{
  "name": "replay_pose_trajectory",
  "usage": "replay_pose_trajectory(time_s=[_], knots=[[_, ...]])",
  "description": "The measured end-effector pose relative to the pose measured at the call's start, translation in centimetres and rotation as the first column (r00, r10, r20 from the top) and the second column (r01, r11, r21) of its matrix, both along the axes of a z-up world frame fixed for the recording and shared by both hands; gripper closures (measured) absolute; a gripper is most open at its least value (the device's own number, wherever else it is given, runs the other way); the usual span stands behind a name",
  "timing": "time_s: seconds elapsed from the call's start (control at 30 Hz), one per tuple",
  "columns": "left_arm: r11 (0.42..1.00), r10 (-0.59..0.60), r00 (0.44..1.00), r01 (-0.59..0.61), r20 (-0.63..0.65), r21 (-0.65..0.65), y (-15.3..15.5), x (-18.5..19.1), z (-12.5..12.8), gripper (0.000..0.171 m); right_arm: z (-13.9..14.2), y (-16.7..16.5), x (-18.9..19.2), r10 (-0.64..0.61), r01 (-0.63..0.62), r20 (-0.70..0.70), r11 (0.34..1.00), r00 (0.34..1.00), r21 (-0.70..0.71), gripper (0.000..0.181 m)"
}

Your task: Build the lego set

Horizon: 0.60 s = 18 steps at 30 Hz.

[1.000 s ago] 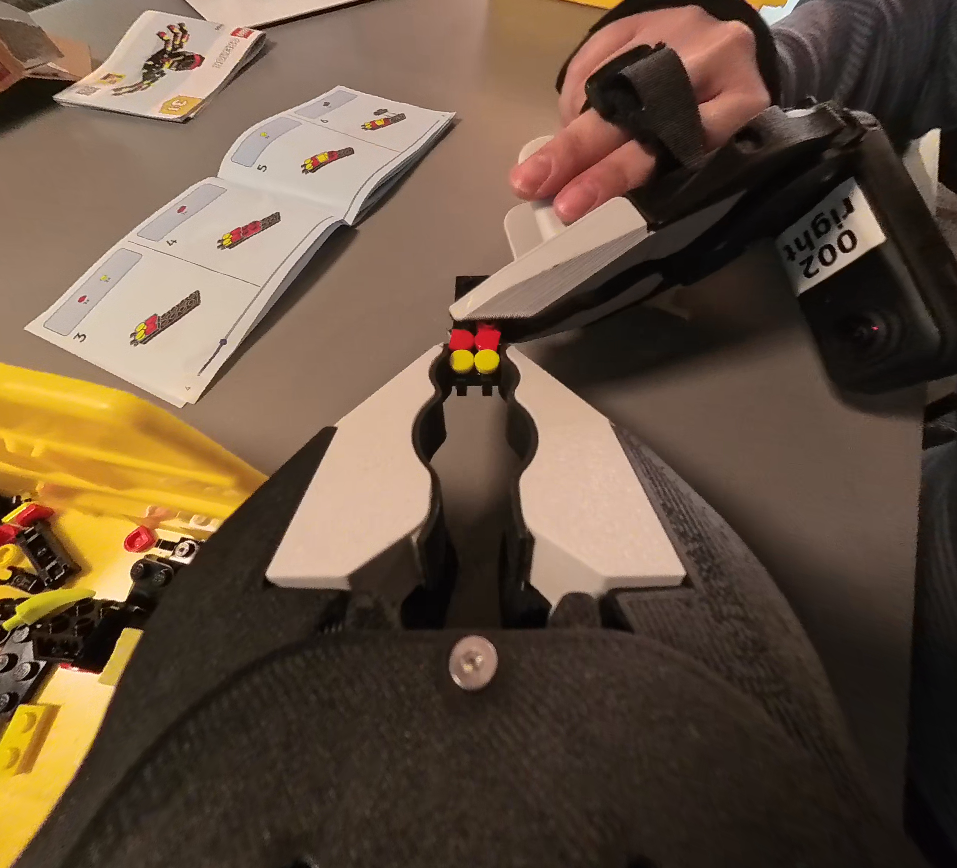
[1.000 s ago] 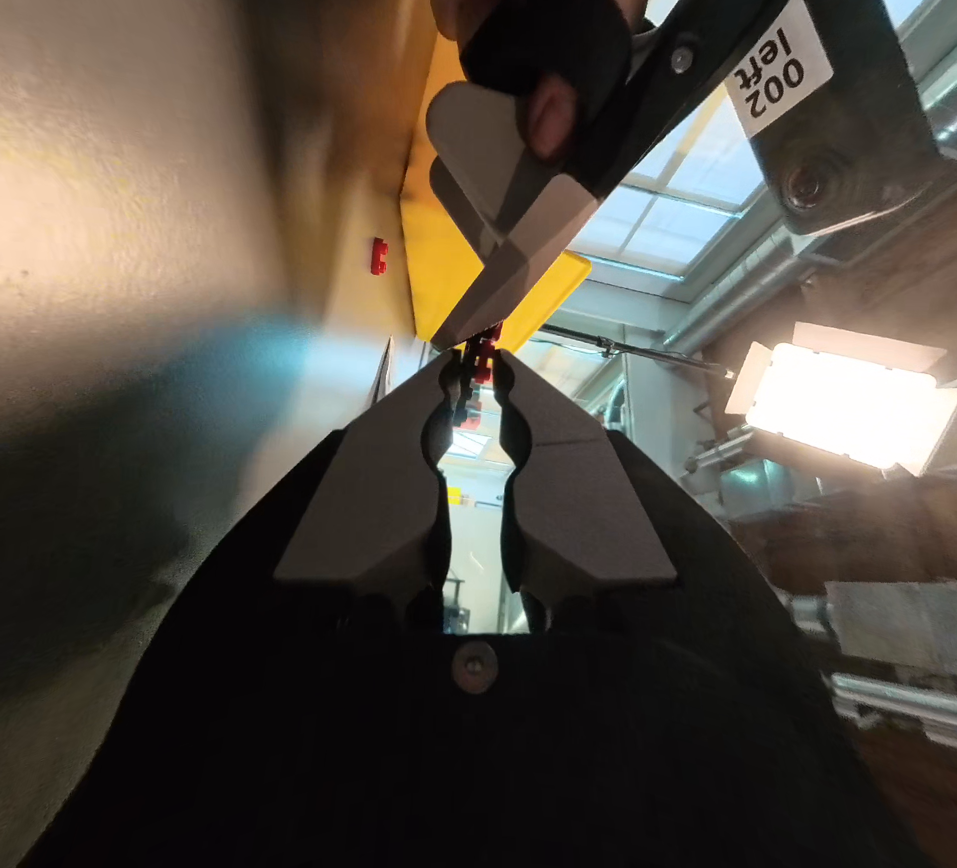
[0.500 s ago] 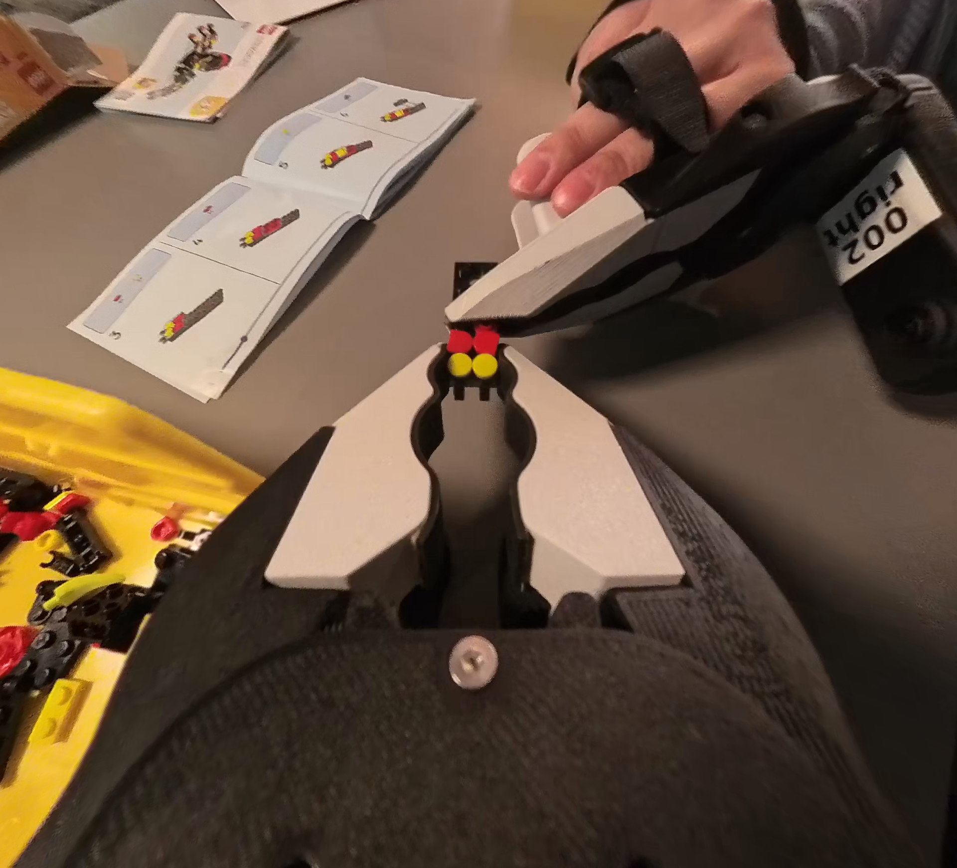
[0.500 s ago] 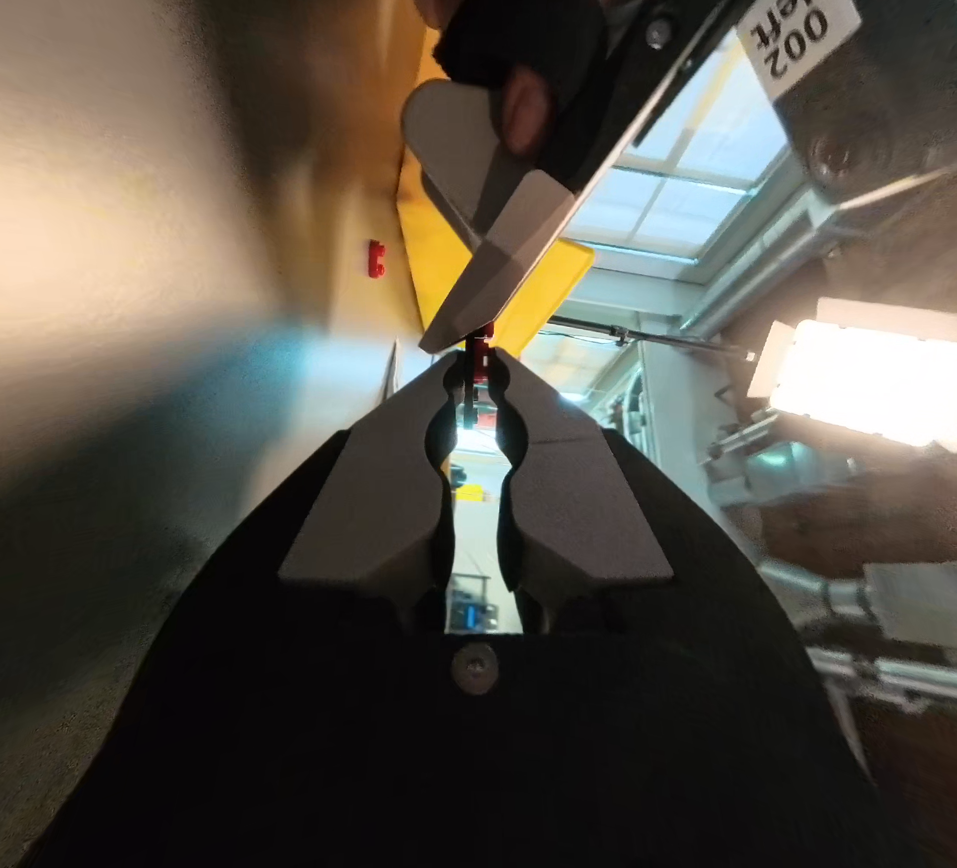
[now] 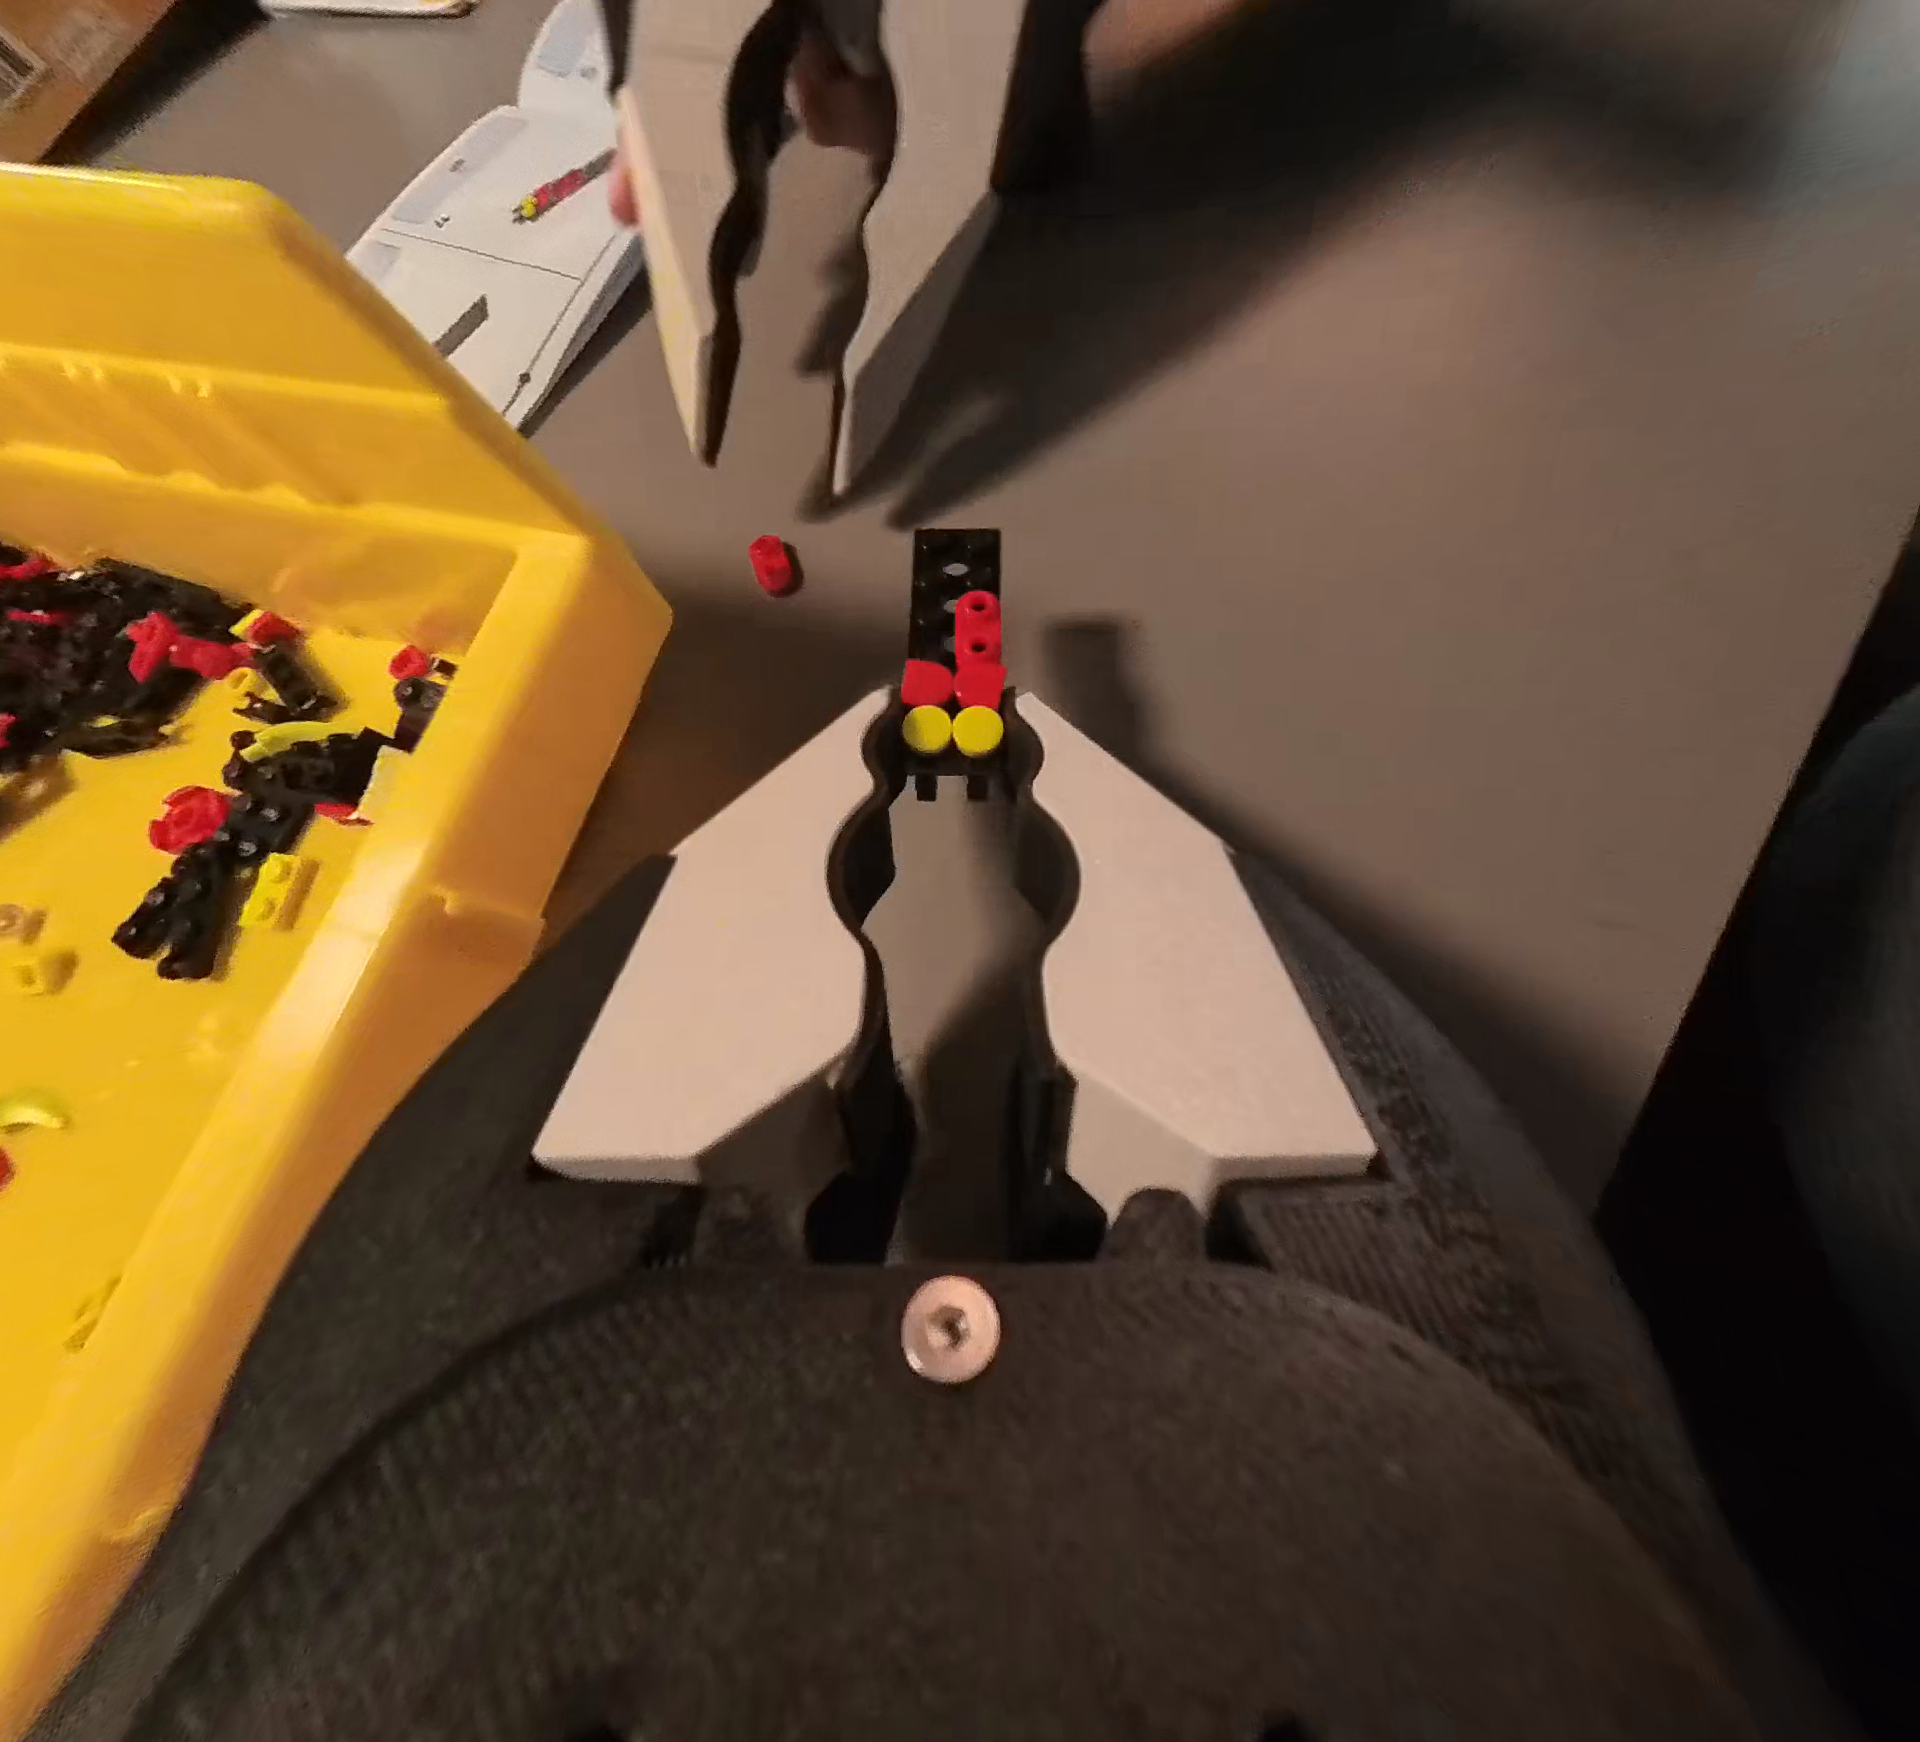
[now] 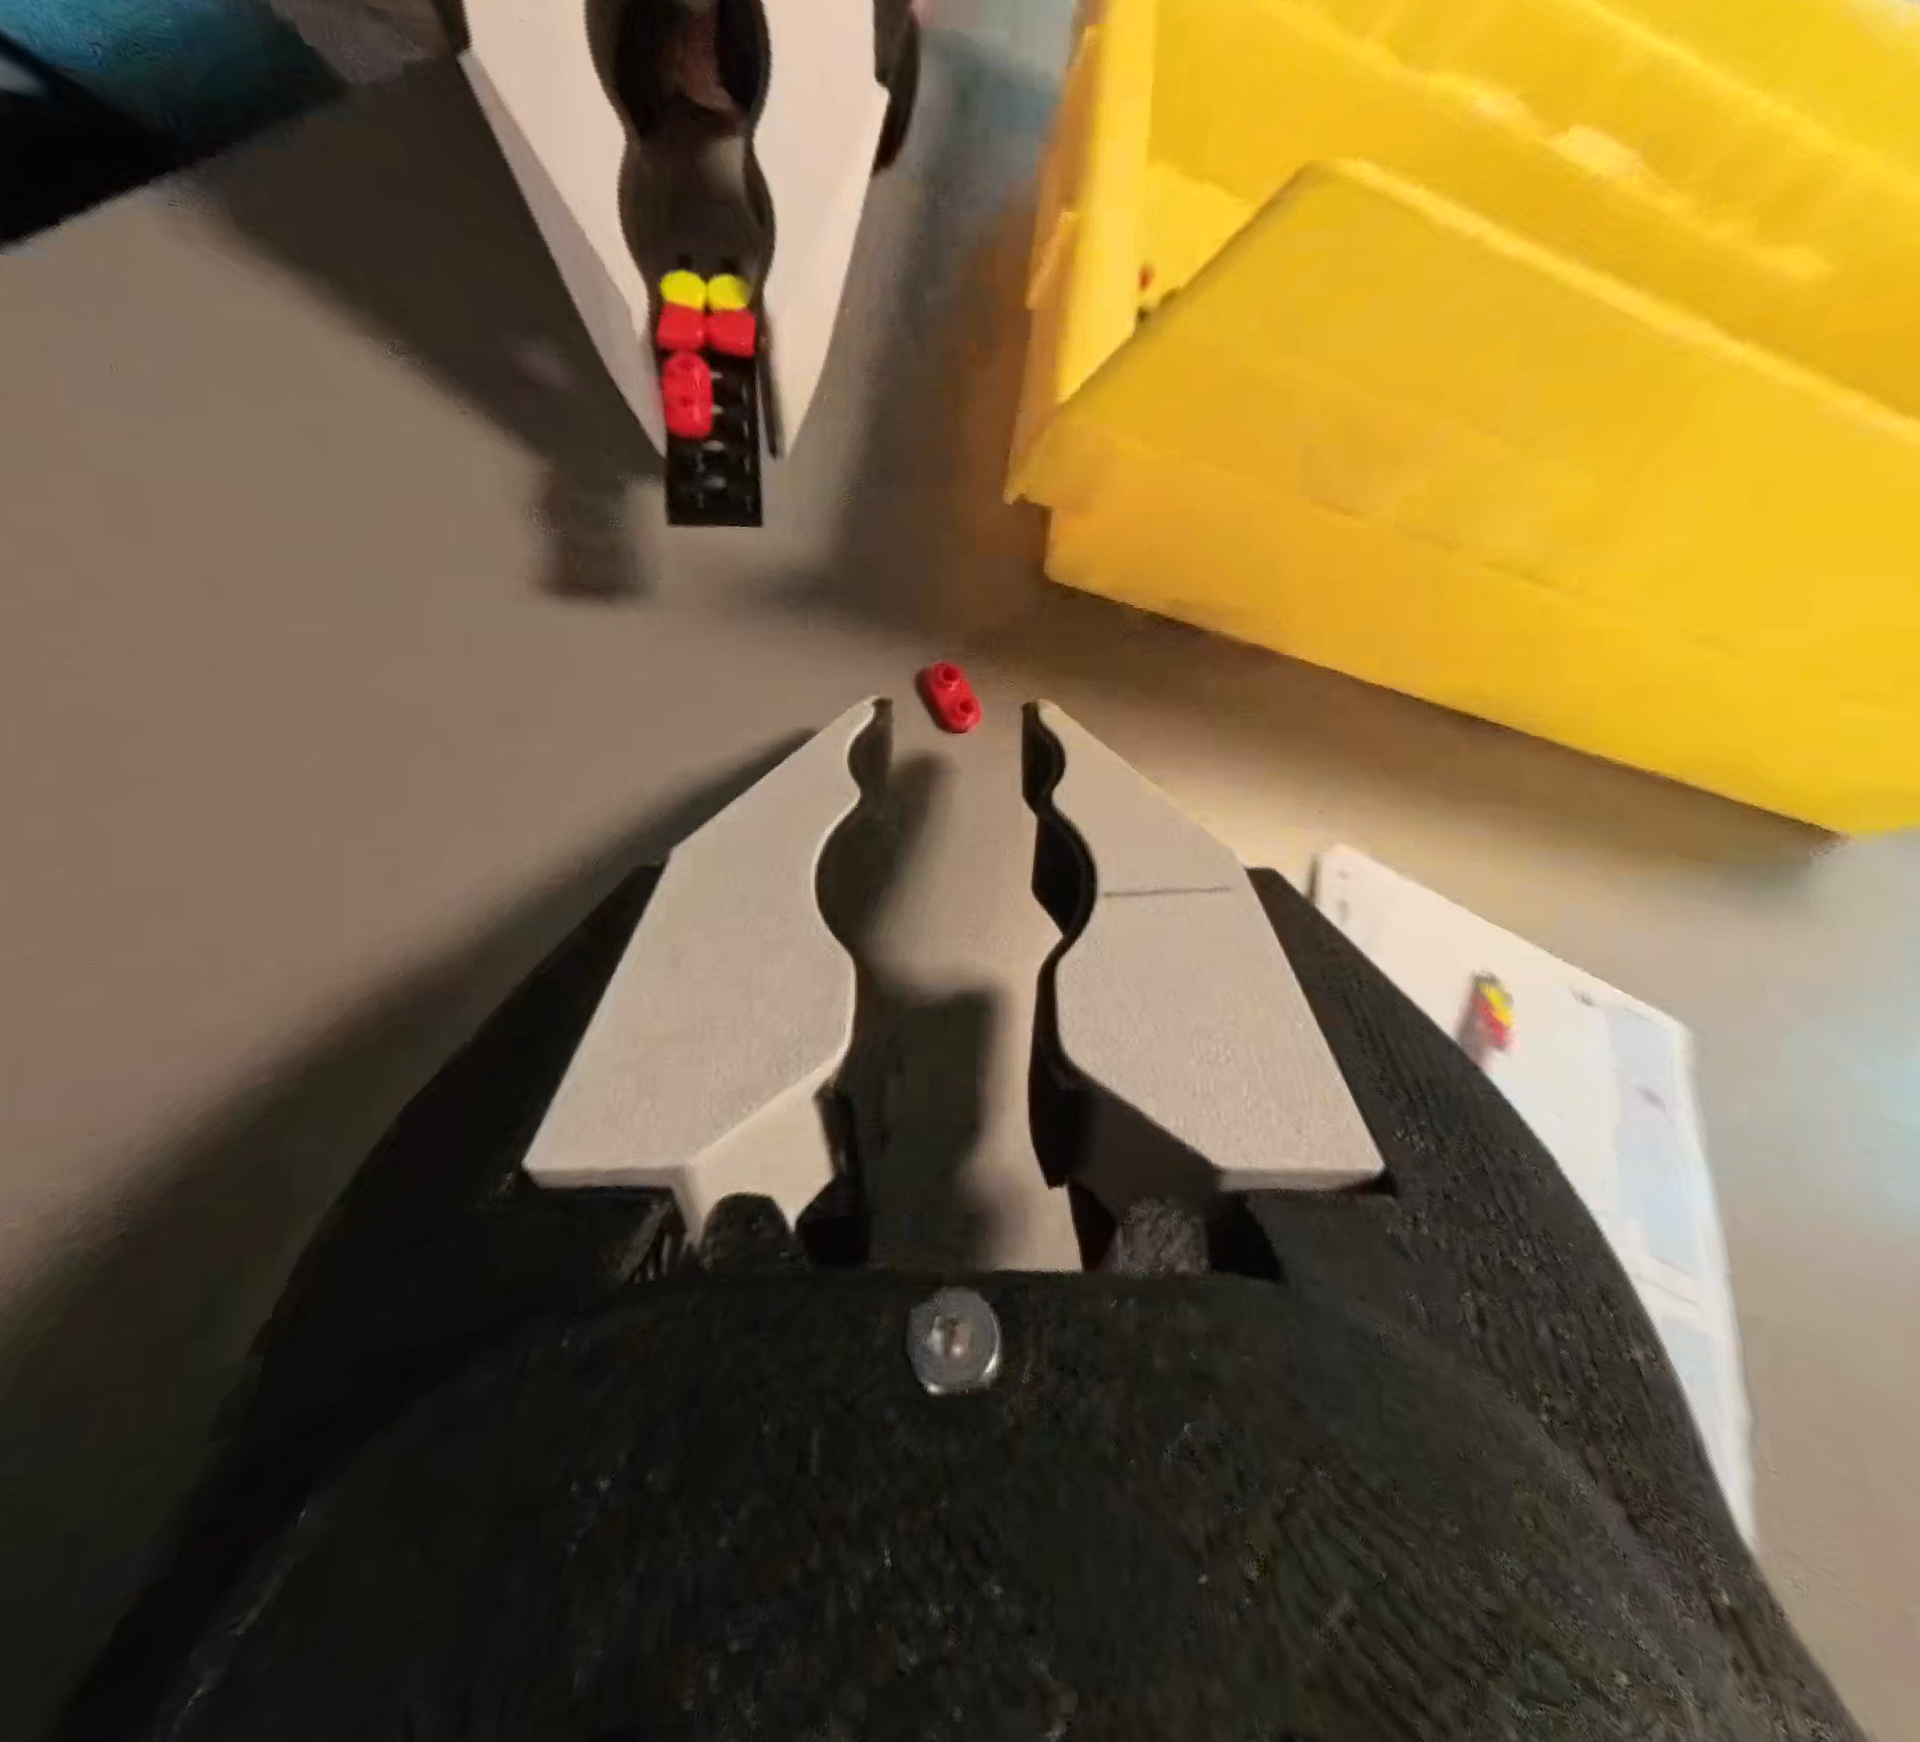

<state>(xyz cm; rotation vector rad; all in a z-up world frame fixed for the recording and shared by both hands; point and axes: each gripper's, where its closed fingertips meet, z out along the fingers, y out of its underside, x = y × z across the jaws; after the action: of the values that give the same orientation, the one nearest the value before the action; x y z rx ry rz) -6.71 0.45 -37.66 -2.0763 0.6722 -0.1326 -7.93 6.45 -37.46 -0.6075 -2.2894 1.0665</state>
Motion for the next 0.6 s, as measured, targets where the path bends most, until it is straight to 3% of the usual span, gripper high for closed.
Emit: replay_pose_trajectory(time_s=[0.13, 0.4, 0.6], knots=[[1.000, -0.016, 1.000, 0.016, 0.023, -0.012, 0.1, 0.2, 0.0, 0.155, -0.8, -0.4, -0.5, 0.086, -0.072, 0.182, 0.994, 0.980, -0.080, 0.159], [1.000, -0.026, 0.999, 0.026, 0.034, -0.011, 0.4, 0.4, 0.1, 0.155, -1.3, -0.6, -0.4, 0.092, -0.085, 0.206, 0.995, 0.974, -0.045, 0.175], [0.996, -0.003, 1.000, 0.002, 0.010, 0.087, 2.2, 1.5, 1.2, 0.155, 3.6, -2.5, 2.8, 0.116, -0.086, 0.144, 0.976, 0.983, -0.200, 0.176]])
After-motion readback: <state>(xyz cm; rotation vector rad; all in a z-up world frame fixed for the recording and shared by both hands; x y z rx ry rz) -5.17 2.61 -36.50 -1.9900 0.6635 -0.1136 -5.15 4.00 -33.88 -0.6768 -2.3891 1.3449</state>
